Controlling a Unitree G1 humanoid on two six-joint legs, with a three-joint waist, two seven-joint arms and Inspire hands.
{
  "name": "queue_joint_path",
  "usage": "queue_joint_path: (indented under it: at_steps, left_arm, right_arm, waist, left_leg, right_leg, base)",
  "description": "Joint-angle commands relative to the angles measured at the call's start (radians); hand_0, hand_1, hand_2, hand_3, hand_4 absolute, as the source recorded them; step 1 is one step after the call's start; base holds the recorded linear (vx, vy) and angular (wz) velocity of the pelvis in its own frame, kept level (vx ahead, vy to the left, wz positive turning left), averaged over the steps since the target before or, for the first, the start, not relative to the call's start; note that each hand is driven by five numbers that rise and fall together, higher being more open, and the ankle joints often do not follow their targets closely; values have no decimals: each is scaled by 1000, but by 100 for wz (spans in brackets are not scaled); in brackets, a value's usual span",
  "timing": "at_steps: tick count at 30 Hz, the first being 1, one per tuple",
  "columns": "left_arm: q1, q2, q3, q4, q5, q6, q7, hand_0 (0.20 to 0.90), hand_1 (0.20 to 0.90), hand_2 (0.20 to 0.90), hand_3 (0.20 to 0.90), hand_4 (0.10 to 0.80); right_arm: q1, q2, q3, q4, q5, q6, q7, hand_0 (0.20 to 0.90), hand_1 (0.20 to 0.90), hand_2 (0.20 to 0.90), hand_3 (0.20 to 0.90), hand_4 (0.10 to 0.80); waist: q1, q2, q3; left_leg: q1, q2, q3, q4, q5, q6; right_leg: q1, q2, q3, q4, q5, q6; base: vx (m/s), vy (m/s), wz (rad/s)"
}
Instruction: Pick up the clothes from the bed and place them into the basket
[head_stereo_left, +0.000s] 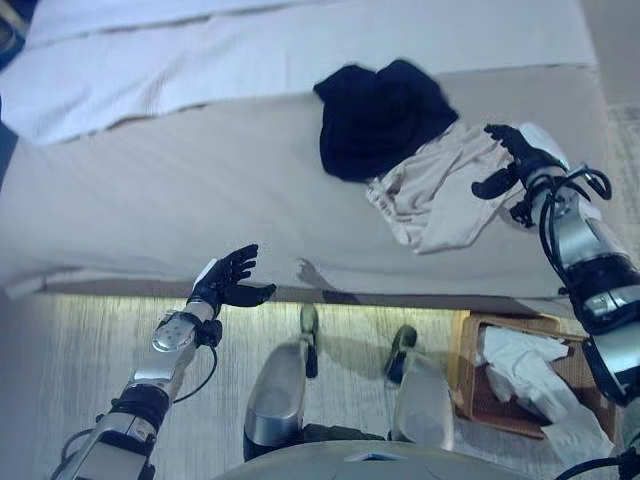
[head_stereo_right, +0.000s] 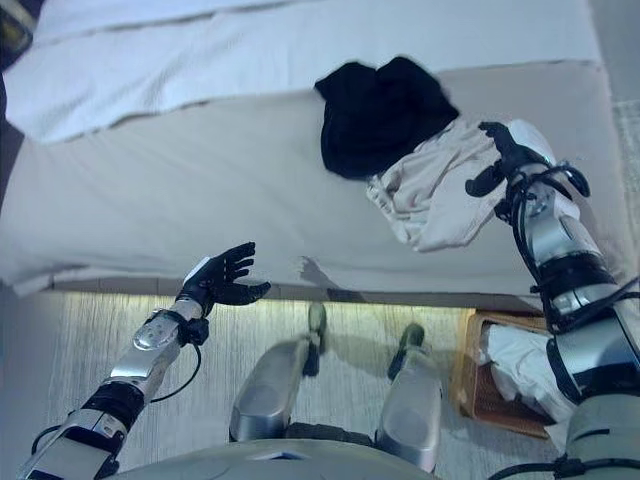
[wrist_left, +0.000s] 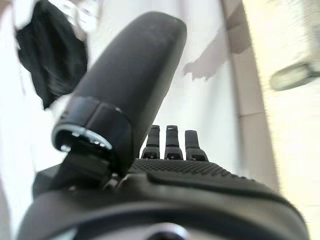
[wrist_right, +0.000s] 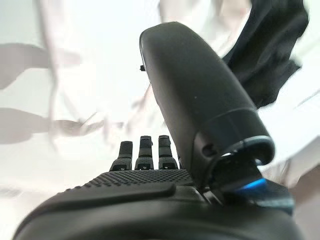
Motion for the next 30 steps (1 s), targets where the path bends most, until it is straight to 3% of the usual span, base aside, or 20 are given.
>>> queue_joint_path:
  at_steps: [1,5,11,20,21,22,23,24,30]
  left_arm:
    - [38,46,52,-156,-56,-113,0,900,900,900,900,800]
    - [62,50,44,-226,-98,-112,-4,900,900,900,900,800]
    - [104,65,39,-353,-196,-102,-20,900,900,900,900,800]
    - [130,85,26,-444,-211,-119,-36,900,900,900,900,800]
    - [130,92,27,-453,-224,-124,-40,900,900,900,900,800]
    - [128,98,28,-464,-231,-122,-44,900,900,900,900,800]
    - [128,101,28,-469,-234,-121,-45,900,900,900,900,800]
    - [128,104,27,-474,-239,-123,-47,900,900,900,900,800]
    - [132,109,27,-466,-248,-113,-54,900,900,900,900,800]
  right_arm:
    - [-138,-39,60,-2,-47,15,-57,900,900,900,900,800]
    - [-174,-31,93,70,-91,51,-54,900,900,900,900,800]
    - [-224,-36,151,188,-161,92,-43,900,900,900,900,800]
    - [-261,-44,238,323,-275,126,54,900,900,900,900,800]
    - [-260,-46,251,334,-293,134,73,695,695,695,661,561]
    - [-259,-53,260,337,-303,137,83,528,528,528,466,366]
    - [-260,-57,265,338,-305,135,85,448,448,448,373,273]
    - [-260,-63,270,340,-309,135,89,300,300,300,200,100]
    - [-242,-83,263,355,-275,101,76,300,300,300,200,100]
  waist:
    - [23,25,-10]
    - [52,37,-6]
    - [92,59,-6]
    - [106,79,-6]
    - [106,79,-6]
    - [106,77,-6]
    - [106,77,-6]
    - [106,75,-6]
    - [97,53,-6]
  left_leg:
    - [-71,5,-28,224,-128,-3]
    - [-170,-12,-32,331,-199,12]
    - [-358,-31,-45,520,-278,53]
    - [-476,-38,-58,653,-320,78]
    - [-479,-38,-60,655,-319,80]
    - [-481,-37,-60,658,-320,81]
    - [-480,-37,-61,659,-320,81]
    - [-477,-37,-62,660,-320,79]
    - [-405,-23,-63,628,-312,69]
  right_leg:
    - [-6,3,-77,101,-45,-68]
    - [-104,-27,-69,235,-103,-66]
    - [-281,-61,-61,419,-157,-86]
    - [-394,-54,-40,508,-182,-100]
    - [-394,-51,-39,505,-178,-98]
    - [-394,-50,-40,503,-176,-98]
    - [-392,-49,-41,502,-175,-97]
    - [-388,-48,-42,499,-174,-97]
    - [-309,-41,-48,459,-164,-88]
  base:
    - [-19,53,21]
    - [50,17,25]
    - [-19,-10,17]
    - [-24,-21,8]
    - [-29,-34,-1]
    - [-28,-36,-4]
    - [-17,-30,-8]
    - [-7,-30,-11]
    - [12,-12,-4]
